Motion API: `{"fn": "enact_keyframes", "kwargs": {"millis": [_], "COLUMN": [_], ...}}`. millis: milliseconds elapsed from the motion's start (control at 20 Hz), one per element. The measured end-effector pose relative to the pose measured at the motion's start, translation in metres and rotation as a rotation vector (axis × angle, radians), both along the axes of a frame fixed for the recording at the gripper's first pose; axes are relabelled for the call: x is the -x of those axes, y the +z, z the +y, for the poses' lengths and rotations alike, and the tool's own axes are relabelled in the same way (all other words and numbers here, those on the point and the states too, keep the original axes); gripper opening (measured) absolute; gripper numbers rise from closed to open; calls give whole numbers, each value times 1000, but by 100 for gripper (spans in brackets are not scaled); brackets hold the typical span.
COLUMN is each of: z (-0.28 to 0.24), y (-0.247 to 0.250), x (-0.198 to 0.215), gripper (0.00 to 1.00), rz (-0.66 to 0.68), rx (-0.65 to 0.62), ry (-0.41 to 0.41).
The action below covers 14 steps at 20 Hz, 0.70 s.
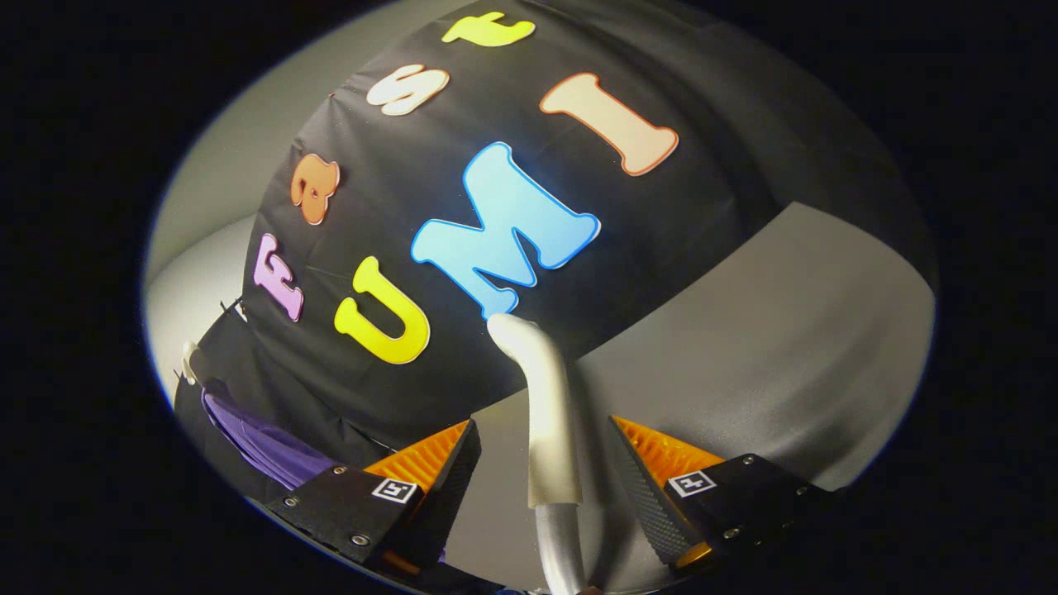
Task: Iron the clothes twice with a garment steamer, once on the left side and once on the right side.
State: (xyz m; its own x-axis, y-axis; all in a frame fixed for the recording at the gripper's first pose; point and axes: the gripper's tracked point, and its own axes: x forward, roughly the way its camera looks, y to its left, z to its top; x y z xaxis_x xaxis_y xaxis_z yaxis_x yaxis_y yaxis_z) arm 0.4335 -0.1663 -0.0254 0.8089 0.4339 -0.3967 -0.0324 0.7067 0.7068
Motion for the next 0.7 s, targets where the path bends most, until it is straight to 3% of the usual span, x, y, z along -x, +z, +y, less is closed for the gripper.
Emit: {"fn": "enact_keyframes", "kwargs": {"millis": [450,700], "z": [21,43], "y": [-42,-41], "x": [-11,-14], "gripper": [92,82], "rz": [187,227], "rx": [-201,-254], "ry": [134,173]}}
